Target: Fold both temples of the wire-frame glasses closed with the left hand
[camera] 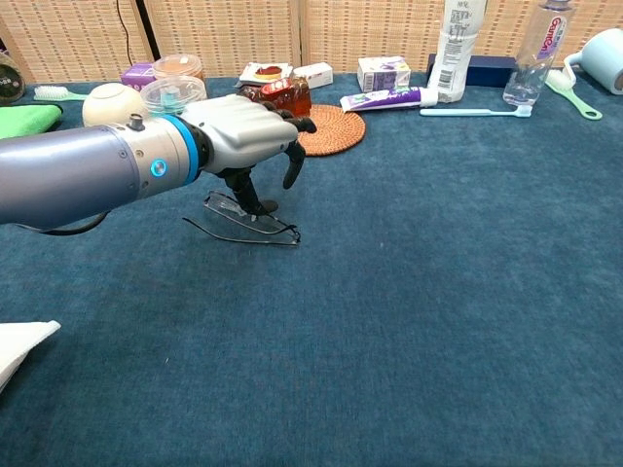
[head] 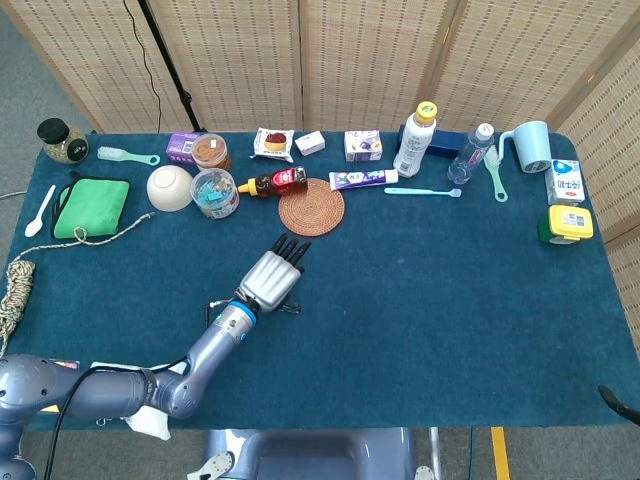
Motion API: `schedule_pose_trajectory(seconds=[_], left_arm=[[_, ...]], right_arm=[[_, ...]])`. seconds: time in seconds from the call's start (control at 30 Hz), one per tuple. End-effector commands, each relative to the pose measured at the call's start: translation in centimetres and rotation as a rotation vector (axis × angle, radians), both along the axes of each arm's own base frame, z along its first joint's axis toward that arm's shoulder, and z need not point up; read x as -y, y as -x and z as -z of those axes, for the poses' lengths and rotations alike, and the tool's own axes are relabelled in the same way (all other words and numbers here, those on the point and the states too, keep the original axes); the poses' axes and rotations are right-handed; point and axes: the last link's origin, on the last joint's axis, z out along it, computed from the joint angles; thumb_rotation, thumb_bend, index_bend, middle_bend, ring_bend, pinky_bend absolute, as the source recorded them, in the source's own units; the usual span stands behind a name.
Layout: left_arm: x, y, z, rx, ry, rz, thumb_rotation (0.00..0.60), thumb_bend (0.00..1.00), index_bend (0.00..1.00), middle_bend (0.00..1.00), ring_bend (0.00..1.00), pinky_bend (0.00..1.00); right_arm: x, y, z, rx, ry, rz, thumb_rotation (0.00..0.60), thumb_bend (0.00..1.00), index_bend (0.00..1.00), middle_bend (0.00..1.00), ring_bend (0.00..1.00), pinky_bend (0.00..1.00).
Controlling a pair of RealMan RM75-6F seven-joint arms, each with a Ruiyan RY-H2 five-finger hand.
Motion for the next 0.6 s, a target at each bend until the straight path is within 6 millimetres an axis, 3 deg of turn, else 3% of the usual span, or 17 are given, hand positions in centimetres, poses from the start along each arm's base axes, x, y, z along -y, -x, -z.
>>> schedule_pose_trajectory(seconds=[0.03,0.6], left_arm=[[0.5,0.6,-0.4,-0.017,0.003,0.005,0.488,0.35,0.41,0.0,0.0,0.0],[2.5,2.8,-1.1,-0.022,0.032,-0.022,0.487,0.35,0.4,0.0,0.0,0.0]], right_arm=[[0.0,0.0,0.1,0.001,-0.002,-0.002,0.6,0.0,0.15,0.0,0.0,0.0],[-0.2,-0.5,0.0,0.0,0.002,-0.015,0.6,0.0,0.15,0.0,0.0,0.0]])
